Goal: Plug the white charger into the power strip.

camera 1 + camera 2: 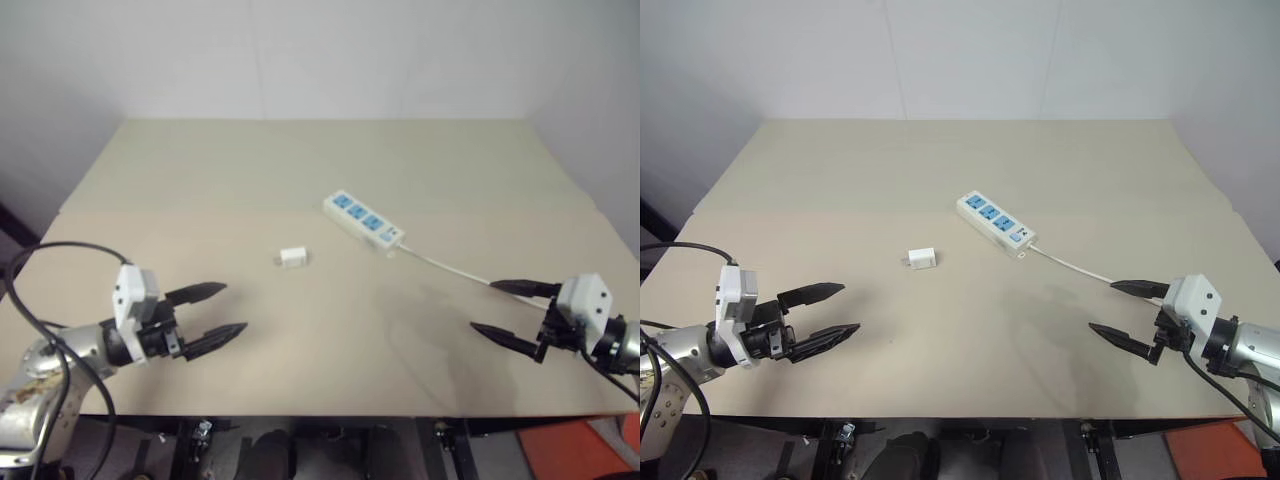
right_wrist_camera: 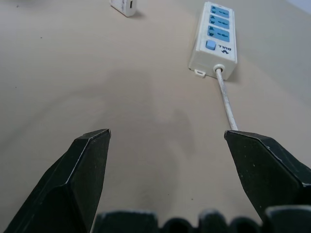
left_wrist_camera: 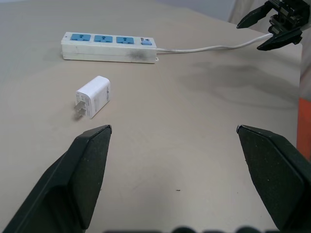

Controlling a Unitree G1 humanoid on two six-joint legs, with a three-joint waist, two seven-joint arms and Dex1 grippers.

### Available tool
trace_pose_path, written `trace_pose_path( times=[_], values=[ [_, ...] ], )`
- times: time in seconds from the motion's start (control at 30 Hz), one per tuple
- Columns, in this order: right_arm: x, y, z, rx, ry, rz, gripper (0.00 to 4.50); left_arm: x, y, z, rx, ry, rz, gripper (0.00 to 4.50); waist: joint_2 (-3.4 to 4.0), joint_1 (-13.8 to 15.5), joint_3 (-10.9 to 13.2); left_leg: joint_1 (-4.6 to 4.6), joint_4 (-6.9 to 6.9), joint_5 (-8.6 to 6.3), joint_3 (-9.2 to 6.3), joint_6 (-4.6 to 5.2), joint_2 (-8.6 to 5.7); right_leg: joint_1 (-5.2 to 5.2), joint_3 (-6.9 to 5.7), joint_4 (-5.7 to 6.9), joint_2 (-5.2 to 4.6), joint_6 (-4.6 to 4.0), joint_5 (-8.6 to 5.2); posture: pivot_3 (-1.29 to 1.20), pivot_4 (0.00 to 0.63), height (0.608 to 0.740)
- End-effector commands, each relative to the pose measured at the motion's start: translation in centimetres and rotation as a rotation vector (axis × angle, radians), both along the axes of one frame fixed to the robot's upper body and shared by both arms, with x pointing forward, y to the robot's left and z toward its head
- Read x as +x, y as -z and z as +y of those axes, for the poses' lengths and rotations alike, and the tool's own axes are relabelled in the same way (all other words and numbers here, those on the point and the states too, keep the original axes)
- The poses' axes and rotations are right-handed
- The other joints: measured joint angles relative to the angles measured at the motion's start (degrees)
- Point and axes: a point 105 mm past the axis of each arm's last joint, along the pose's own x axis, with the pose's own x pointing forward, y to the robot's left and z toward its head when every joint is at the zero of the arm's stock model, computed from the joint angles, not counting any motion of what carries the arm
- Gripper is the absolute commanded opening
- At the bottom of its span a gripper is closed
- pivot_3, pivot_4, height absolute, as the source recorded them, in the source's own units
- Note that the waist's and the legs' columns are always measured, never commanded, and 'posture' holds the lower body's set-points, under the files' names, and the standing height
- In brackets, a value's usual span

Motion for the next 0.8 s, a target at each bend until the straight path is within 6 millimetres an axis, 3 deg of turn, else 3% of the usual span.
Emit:
trace_pose_path(
  times=[0.03, 0.3, 0.43, 0.57, 0.8],
  values=[
    [0.0, -1.2, -0.2, -0.025, 0.013, -0.033, 4.44, 0.0, -0.9, 0.5, 0.014, -0.004, -0.04, 4.5, 0.0, 0.0, 0.0, 0.0, 0.0, 0.0, 0.0, 0.0, 0.0, 0.0, 0.0, 0.0, 0.0, 0.0, 0.0, 0.0, 0.15, 0.74],
    [-0.1, -1.1, -0.3, -0.033, 0.017, -0.038, 4.44, 0.0, -0.9, 0.4, 0.014, -0.005, -0.047, 4.5, 0.0, -0.02, 0.0, 0.0, 0.0, 0.0, 0.01, 0.0, 0.0, 0.0, 0.01, 0.0, 0.0, 0.0, 0.0, 0.0, 0.15, 0.74],
    [1.1, -1.5, -0.4, -0.009, 0.062, -0.086, 4.44, 0.2, -1.3, 0.1, 0.004, -0.004, -0.065, 4.5, 0.0, -0.1, 0.0, 0.0, 0.0, 0.0, 0.01, 0.0, 0.0, 0.0, 0.01, 0.0, 0.0, 0.0, 0.0, 0.0, 0.15, 0.74],
    [3.8, -0.9, 0.4, 0.003, 0.092, -0.093, 4.44, 0.7, -2.3, -1.5, -0.024, 0.045, -0.09, 4.5, -0.02, -0.29, 0.0, 0.04, 0.03, 0.0, 0.02, -0.02, 0.02, 0.01, 0.03, 0.02, 0.07, -0.07, 0.07, 0.0, 0.15, 0.74],
    [11.0, 0.7, 1.8, 0.07, 0.17, -0.046, 4.44, 2.2, -2.2, -4.4, 0.007, 0.115, -0.101, 4.5, -0.01, -0.49, 0.01, 0.04, 0.03, 0.06, 0.1, -0.1, 0.04, -0.05, 0.1, 0.03, 0.14, -0.13, 0.17, 0.0, 0.15, 0.74]
  ],
)
